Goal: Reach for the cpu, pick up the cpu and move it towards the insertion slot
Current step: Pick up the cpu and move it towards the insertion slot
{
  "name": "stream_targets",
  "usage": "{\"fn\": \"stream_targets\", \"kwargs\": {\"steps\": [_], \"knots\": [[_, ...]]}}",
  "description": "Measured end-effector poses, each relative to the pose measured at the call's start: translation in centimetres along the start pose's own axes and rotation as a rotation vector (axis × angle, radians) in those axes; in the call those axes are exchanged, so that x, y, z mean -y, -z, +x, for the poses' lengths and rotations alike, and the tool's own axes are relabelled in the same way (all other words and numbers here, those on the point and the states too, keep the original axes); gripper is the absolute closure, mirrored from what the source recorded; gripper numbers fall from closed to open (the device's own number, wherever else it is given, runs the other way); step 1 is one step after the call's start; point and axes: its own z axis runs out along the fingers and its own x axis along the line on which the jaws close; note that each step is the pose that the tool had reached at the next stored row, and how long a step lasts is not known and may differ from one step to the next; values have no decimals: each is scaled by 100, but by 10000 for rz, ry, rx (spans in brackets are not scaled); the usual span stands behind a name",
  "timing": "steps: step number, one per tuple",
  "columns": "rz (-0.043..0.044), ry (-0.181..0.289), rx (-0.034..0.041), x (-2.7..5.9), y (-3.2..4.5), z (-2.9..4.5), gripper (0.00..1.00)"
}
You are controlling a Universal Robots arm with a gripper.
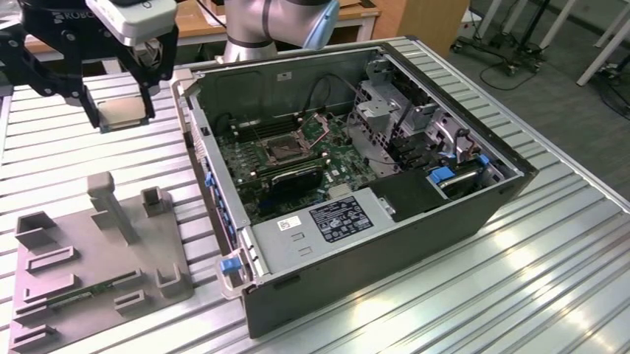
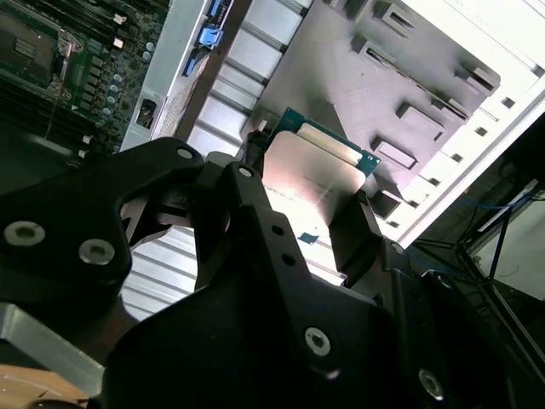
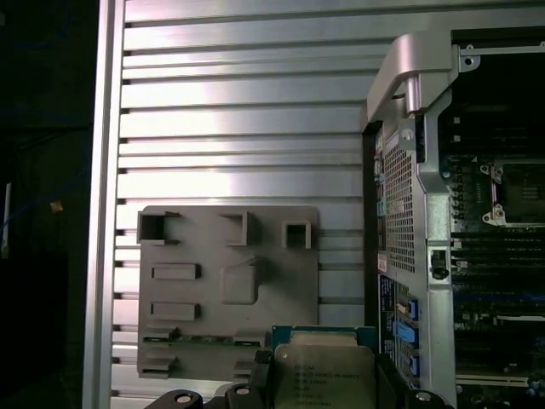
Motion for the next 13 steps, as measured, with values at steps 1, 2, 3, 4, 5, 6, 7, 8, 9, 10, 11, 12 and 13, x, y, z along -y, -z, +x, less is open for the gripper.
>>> {"fn": "stream_targets", "kwargs": {"steps": [1, 2, 3, 4, 5, 6, 7, 8, 9, 10, 11, 12, 13], "knots": [[0, 0, 0, 0, 0, -8, 45], [0, 0, 0, 0, 0, -15, 45], [1, 0, 0, 0, 0, -23, 45], [1, 0, 0, 0, 0, -31, 45], [0, 1, 0, 0, 0, -39, 45], [0, 0, 0, 0, 0, -47, 45], [0, 0, 0, 0, 0, -55, 45], [0, 1, 0, -1, 0, -63, 45], [0, 0, 0, -1, 0, -71, 45], [1, 0, -1, -1, 0, -79, 45], [1, 0, 0, -1, 0, -86, 45], [1, 0, 0, -1, 0, -94, 45], [0, 0, 0, -1, 0, -102, 45]]}}
